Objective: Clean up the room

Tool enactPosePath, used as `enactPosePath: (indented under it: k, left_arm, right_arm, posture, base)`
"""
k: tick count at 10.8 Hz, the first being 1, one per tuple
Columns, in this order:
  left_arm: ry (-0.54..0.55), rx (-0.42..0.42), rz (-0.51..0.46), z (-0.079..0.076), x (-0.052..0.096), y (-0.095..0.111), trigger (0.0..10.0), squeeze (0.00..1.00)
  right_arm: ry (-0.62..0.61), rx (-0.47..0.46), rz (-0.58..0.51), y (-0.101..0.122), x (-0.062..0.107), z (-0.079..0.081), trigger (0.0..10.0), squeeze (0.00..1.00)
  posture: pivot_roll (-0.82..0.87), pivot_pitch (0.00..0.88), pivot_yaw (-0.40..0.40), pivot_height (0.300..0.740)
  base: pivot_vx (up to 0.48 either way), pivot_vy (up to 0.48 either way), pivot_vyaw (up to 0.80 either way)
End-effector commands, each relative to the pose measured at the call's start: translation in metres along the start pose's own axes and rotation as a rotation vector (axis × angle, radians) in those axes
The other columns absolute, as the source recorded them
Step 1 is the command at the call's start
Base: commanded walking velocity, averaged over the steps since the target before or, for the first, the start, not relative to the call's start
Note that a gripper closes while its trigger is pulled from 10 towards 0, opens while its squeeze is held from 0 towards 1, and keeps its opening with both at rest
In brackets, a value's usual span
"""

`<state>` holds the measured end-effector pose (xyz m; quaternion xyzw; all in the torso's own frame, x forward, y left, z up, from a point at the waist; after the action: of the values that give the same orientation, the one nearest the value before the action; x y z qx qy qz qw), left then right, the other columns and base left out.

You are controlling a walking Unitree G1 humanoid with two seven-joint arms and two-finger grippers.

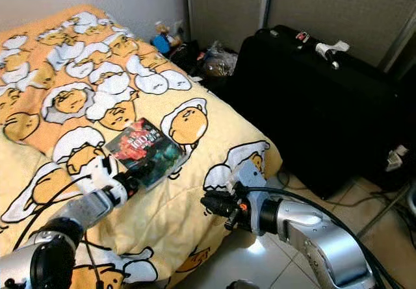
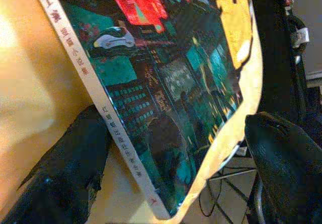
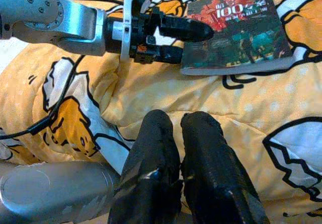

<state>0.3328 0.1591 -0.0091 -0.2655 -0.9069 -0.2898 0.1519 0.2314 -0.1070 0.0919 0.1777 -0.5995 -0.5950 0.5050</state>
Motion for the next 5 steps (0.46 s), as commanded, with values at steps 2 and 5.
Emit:
enactPosePath:
  k: [2,5]
  left_arm:
    - [0.015,-0.001,0.014,0.002,0.000,-0.005,3.1,0.00]
    - [0.083,0.025,-0.033,0.009,-0.001,-0.007,0.0,0.00]
  right_arm:
    - [0.024,-0.001,-0.002,0.000,-0.001,0.008,10.0,0.00]
    - [0.020,0.000,0.010,-0.002,0.003,0.006,10.0,0.00]
  posture:
    - [-0.16,0.044,0.093,0.740]
    - [-0.17,0.051,0.086,0.740]
  base:
    - [0.000,0.000,0.00]
    - [0.000,0.000,0.00]
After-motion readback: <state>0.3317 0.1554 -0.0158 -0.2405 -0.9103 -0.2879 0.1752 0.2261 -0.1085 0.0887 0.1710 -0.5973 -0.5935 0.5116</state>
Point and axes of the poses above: a point about 5 cm out from each wrist's last joint towards the gripper, its own x axis pointing back from the gripper into the wrist, its own y axis along the axis of the wrist's last joint, z = x × y, the point moved 4 cm from there along -x, pointing out of the wrist towards the gripper, and after that the axes turned 2 degrees about x, right-handed, at the moved point
